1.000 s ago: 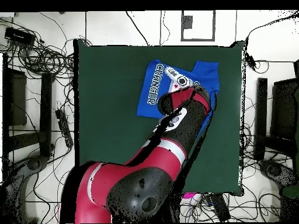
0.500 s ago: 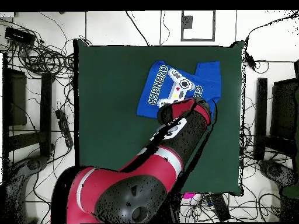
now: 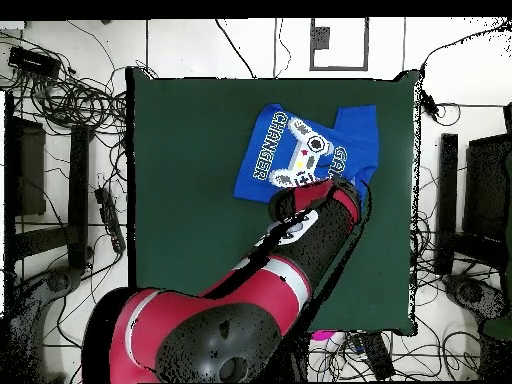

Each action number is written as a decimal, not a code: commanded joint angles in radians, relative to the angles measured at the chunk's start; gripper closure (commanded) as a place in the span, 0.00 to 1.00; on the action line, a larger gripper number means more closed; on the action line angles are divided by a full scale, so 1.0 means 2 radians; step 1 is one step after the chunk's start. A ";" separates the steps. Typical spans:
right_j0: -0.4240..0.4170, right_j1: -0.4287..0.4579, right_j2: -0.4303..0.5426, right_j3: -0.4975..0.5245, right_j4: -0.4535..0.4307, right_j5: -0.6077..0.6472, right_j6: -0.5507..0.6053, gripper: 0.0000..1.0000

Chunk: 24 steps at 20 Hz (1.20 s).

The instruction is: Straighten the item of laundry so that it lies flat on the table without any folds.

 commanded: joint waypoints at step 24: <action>0.028 -0.148 0.067 0.005 -0.053 0.091 -0.129 0.00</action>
